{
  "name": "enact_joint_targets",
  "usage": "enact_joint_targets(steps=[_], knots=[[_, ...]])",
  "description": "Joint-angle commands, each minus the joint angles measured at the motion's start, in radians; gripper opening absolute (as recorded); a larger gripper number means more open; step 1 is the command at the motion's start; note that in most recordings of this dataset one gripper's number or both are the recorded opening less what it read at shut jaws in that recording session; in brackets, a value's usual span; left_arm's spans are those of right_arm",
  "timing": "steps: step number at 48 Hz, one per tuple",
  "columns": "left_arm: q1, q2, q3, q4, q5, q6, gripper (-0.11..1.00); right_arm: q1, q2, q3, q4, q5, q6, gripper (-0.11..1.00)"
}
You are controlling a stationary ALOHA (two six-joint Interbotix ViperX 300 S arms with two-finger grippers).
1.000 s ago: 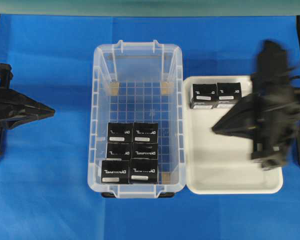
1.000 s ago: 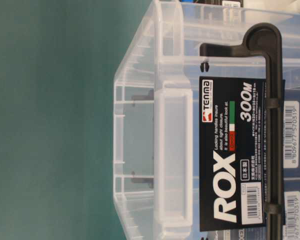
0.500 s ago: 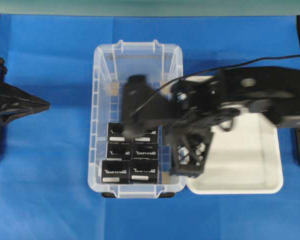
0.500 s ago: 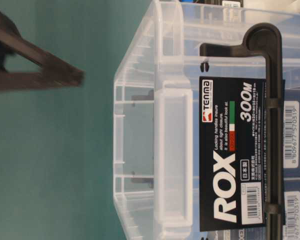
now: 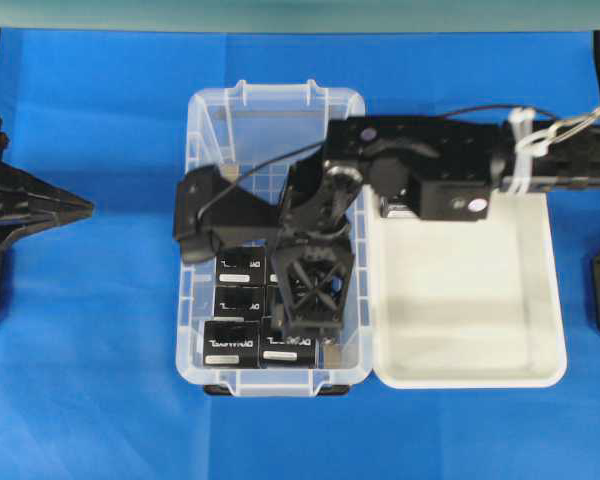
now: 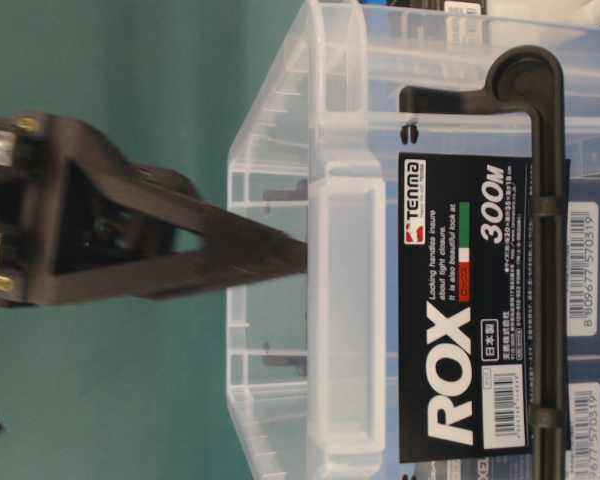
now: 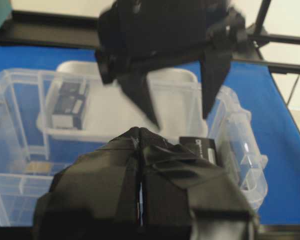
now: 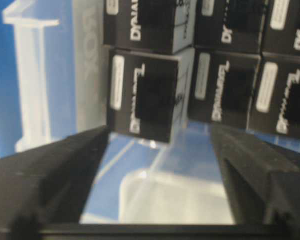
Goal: Pick the box from inside the plastic case
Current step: 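Lower the open right gripper onto the top-right black box in the case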
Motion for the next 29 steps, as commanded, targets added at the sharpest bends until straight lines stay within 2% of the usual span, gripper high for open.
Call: enact_joint_targets(steps=[1,9,19,29], knots=[[-0.008,0.006,-0.018,0.002,-0.005,-0.002,-0.03,0.005,0.017,0.009,0.02,-0.037,-0.015,0.97],[-0.012,0.006,-0.018,0.002,-0.005,-0.002,-0.02,0.003,0.037,0.048,0.078,-0.092,-0.017,1.0],[-0.014,0.006,-0.015,0.002,-0.005,-0.002,-0.01,0.005,0.048,0.104,0.097,-0.14,-0.015,1.0],[-0.012,0.008,-0.011,0.002,-0.005,0.0,-0.01,0.012,0.052,0.106,0.132,-0.141,-0.018,1.0]])
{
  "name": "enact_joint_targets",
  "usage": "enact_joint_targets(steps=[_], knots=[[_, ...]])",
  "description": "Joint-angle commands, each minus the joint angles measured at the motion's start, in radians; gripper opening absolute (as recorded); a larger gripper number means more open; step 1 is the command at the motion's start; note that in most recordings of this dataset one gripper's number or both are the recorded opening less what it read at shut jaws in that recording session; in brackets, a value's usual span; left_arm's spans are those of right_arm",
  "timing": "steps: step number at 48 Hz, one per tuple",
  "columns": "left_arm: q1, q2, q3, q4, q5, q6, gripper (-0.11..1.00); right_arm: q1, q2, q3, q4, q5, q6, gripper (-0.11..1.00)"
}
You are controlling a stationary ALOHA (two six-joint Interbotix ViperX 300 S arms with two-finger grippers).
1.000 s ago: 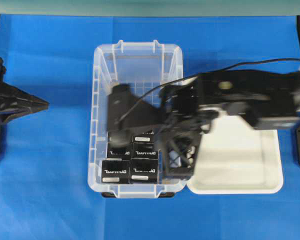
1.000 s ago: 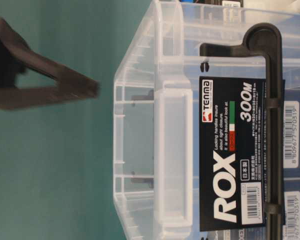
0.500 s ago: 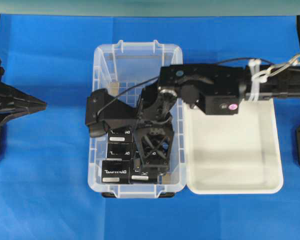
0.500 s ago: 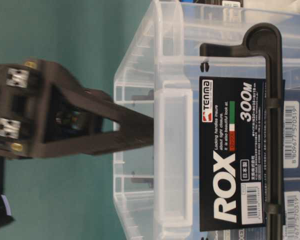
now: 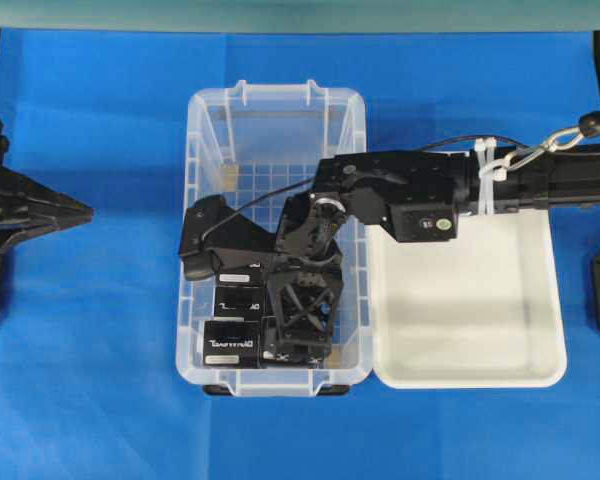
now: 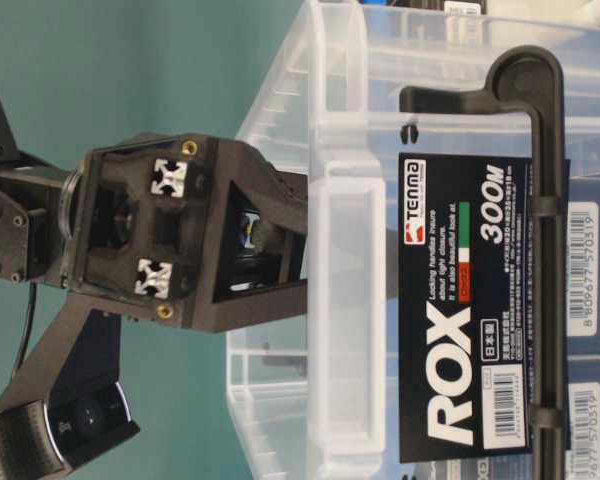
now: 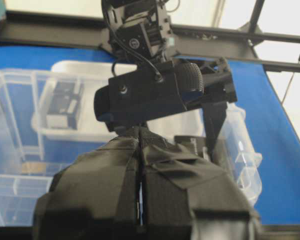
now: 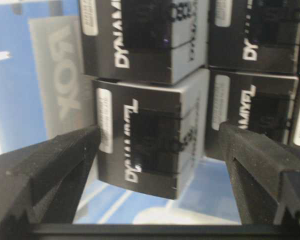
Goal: Pick the box from inside the plastic case
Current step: 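Lower the open right gripper onto the top-right black box in the case, then close the right gripper on the black box and lift it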
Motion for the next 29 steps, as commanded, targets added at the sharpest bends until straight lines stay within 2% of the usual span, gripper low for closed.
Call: enact_joint_targets(steps=[1,10,22,29], knots=[[-0.002,0.008,-0.011,0.003,-0.005,0.0,-0.01,0.011,0.003,0.0,0.015,-0.003,-0.002,1.0],[0.002,0.006,-0.006,0.003,0.003,0.0,-0.01,0.02,0.02,0.014,0.005,-0.006,0.0,1.0],[0.003,0.003,-0.008,0.003,0.035,0.0,-0.01,0.006,0.032,0.028,-0.097,-0.034,0.012,1.0],[0.005,0.002,-0.008,0.003,0.035,0.0,-0.01,-0.025,0.031,0.02,-0.127,-0.029,0.009,1.0]])
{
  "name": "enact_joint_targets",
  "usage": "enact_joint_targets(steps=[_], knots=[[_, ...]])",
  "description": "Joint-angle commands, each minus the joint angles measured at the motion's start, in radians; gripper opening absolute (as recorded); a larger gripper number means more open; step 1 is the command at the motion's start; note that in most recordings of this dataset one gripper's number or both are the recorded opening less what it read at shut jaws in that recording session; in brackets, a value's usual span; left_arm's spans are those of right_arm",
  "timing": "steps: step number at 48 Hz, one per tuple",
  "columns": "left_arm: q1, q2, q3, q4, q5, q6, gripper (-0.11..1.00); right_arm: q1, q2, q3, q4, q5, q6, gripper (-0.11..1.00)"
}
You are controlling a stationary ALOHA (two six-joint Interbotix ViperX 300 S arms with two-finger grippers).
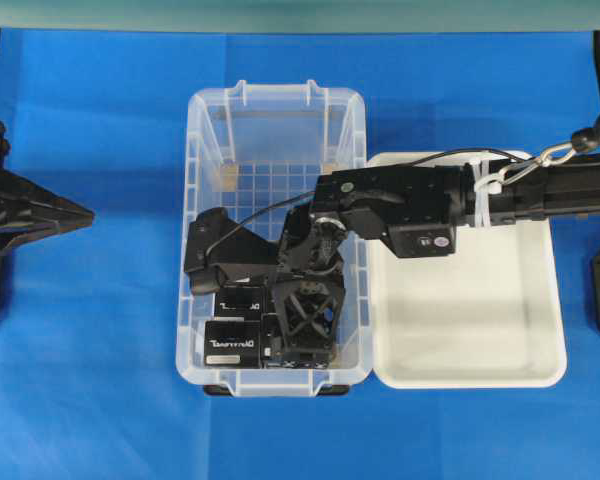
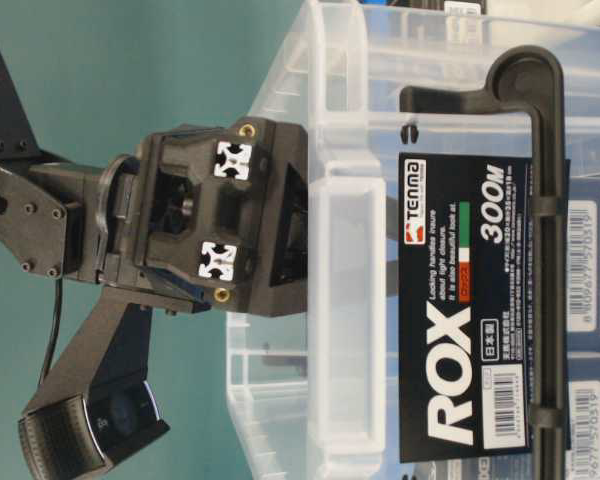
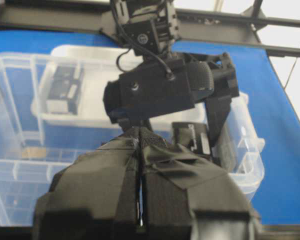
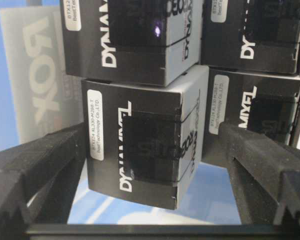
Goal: Pick the box from inside the plastic case
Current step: 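Close the right gripper on the black box and lift it, then carry the held black box right over the white tray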
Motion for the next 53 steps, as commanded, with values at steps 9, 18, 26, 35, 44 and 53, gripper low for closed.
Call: enact_joint_targets(steps=[9,18,26,35,44,53], knots=[[0.009,0.002,-0.011,0.002,-0.005,0.0,-0.01,-0.049,0.011,-0.023,-0.026,-0.002,-0.006,1.0],[0.009,-0.002,-0.012,0.002,-0.005,0.0,-0.01,-0.032,0.011,-0.025,-0.026,-0.005,-0.009,1.0],[0.009,-0.002,-0.012,0.002,-0.005,0.0,-0.01,-0.021,0.008,-0.026,-0.026,-0.006,-0.006,0.97],[0.009,-0.002,-0.012,0.002,-0.005,0.0,-0.01,-0.021,-0.018,-0.032,-0.026,0.003,-0.003,0.67],[0.009,-0.002,-0.012,0.002,-0.006,0.0,-0.01,-0.035,-0.072,-0.08,-0.026,0.023,-0.002,0.67],[0.009,-0.005,-0.014,0.002,-0.006,0.0,-0.01,-0.077,-0.129,-0.172,-0.028,0.146,0.002,0.67]])
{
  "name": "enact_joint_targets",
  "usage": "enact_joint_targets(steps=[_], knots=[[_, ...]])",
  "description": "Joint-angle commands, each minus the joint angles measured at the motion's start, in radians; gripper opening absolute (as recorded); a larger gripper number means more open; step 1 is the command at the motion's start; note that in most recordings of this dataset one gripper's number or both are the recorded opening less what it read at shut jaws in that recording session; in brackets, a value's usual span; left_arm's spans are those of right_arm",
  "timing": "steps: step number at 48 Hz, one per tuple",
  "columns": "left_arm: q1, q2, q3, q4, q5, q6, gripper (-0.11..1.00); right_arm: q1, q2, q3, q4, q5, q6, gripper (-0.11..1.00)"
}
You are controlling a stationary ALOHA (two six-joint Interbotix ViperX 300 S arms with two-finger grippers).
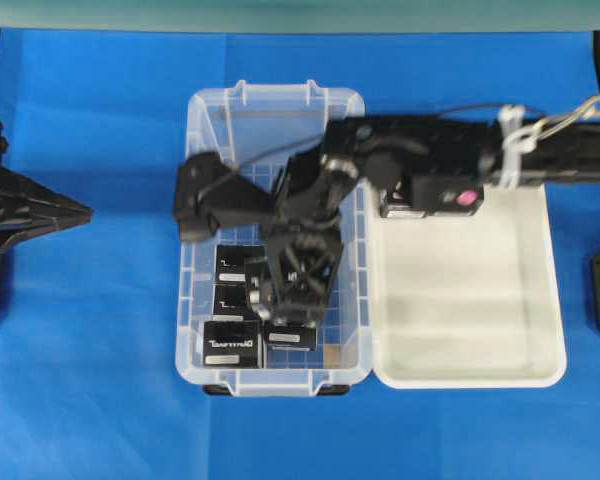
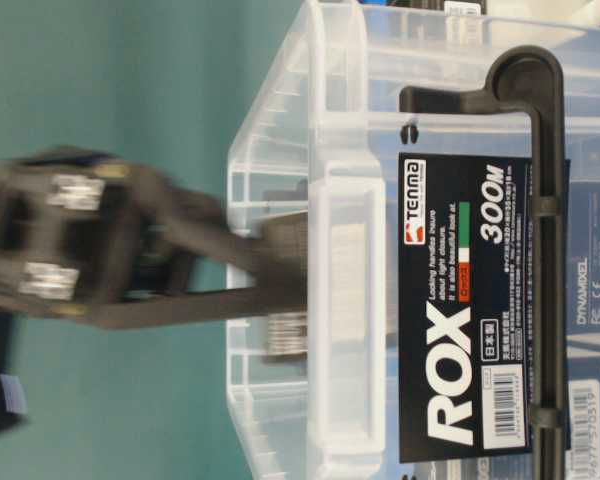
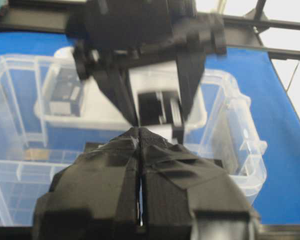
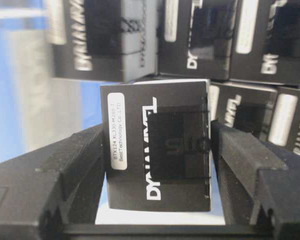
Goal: Pick the box from inside the plastic case
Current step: 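Carry the held black box right over the white tray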
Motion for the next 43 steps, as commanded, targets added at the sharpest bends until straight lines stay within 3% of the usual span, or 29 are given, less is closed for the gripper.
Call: enact_joint_targets(steps=[1,11,19,24,31,43], knots=[[0.003,0.002,-0.014,0.003,-0.005,0.0,-0.01,-0.023,-0.043,-0.06,0.003,0.064,0.002,0.67],[0.003,-0.008,-0.015,0.003,-0.005,0.002,-0.01,-0.064,-0.14,-0.143,0.003,0.238,0.006,0.67],[0.003,-0.014,-0.018,0.003,-0.005,0.0,-0.01,-0.089,-0.256,-0.106,0.003,0.364,0.006,0.66],[0.005,-0.021,-0.018,0.003,-0.006,0.0,-0.01,-0.103,-0.331,-0.032,0.002,0.411,0.009,0.66],[0.014,-0.023,-0.02,0.003,-0.005,0.0,-0.01,-0.118,-0.428,0.13,0.003,0.385,0.009,0.66],[0.023,-0.023,-0.02,0.003,-0.005,0.0,-0.01,-0.146,-0.581,0.419,-0.026,0.172,-0.038,0.66]])
